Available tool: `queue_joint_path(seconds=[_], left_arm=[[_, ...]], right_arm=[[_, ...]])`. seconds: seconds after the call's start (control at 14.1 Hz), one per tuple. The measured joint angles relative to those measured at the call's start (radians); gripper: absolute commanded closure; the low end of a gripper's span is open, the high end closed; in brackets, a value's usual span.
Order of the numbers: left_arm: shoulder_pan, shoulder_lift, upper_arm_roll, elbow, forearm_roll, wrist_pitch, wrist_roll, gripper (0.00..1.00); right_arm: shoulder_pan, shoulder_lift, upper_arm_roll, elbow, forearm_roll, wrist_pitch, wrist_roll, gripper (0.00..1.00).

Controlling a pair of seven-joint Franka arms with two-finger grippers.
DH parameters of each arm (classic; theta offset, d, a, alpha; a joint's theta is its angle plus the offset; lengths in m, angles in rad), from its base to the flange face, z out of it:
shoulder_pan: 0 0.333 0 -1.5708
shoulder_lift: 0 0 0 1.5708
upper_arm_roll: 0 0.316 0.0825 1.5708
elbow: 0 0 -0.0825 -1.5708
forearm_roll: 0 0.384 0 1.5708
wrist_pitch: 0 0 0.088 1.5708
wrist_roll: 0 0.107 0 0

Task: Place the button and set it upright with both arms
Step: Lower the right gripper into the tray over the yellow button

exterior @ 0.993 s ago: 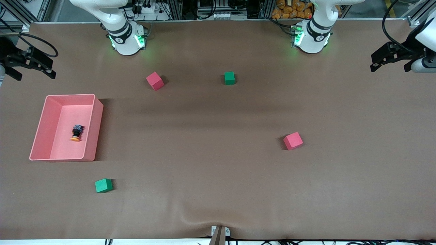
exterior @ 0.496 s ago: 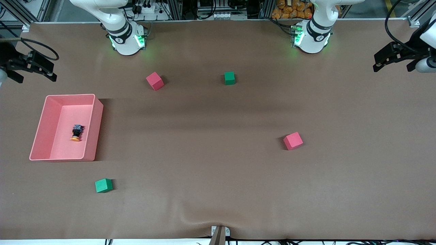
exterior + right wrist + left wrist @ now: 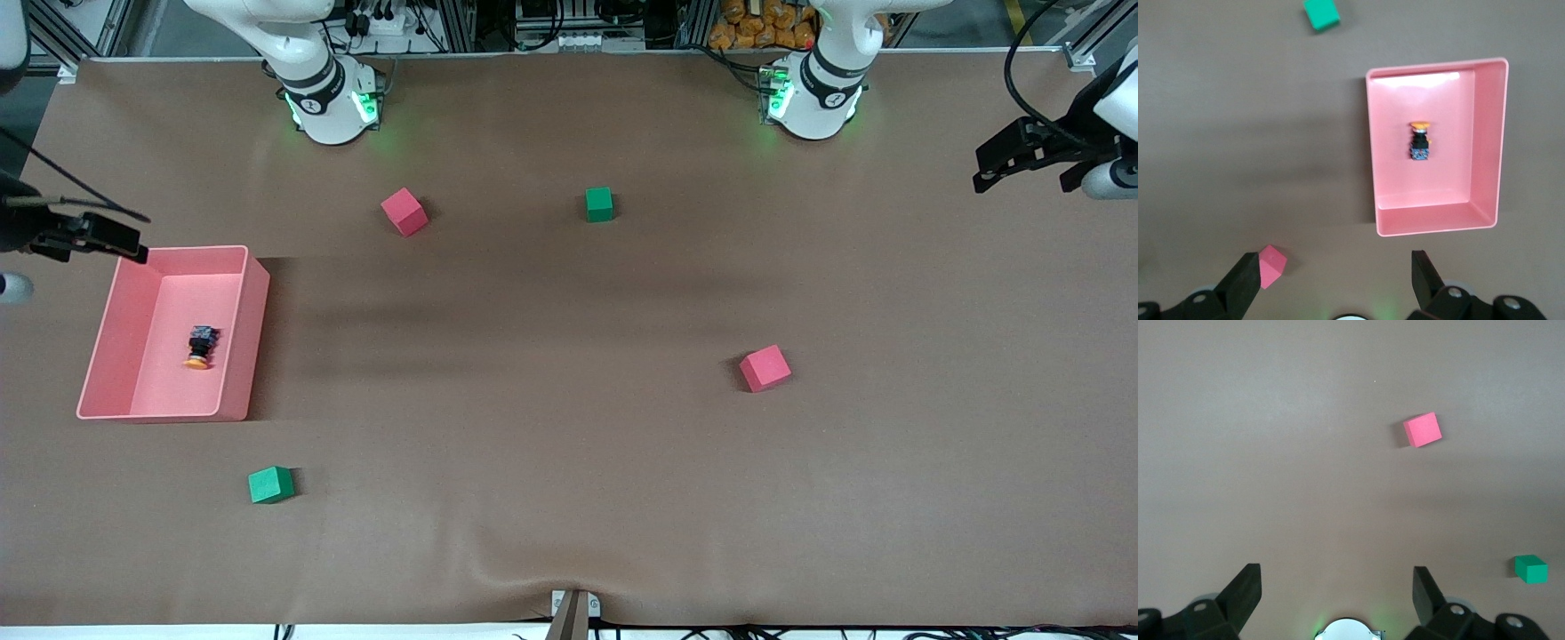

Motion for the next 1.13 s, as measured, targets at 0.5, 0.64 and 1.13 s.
queue_joint_path(seconds=[0.5,0.64,1.13], left_arm=[[-0.005,0.014,-0.007,-0.004,0.000,0.000,0.000,0.00],[-0.005,0.025,-0.008,-0.005,0.000,0.000,0.000,0.00],[-0.006,0.042,-0.012,0.002,0.000,0.001,0.000,0.00]], right_arm=[[-0.144,0.093,-0.005,-0.249,-0.032,0.349,-0.201,0.00],[-0.184,0.094,-0.006,-0.348,-0.032,0.461,-0.259,0.00],[-0.254,0.196,-0.006,-0.504,-0.032,0.734,-0.377,0.00]])
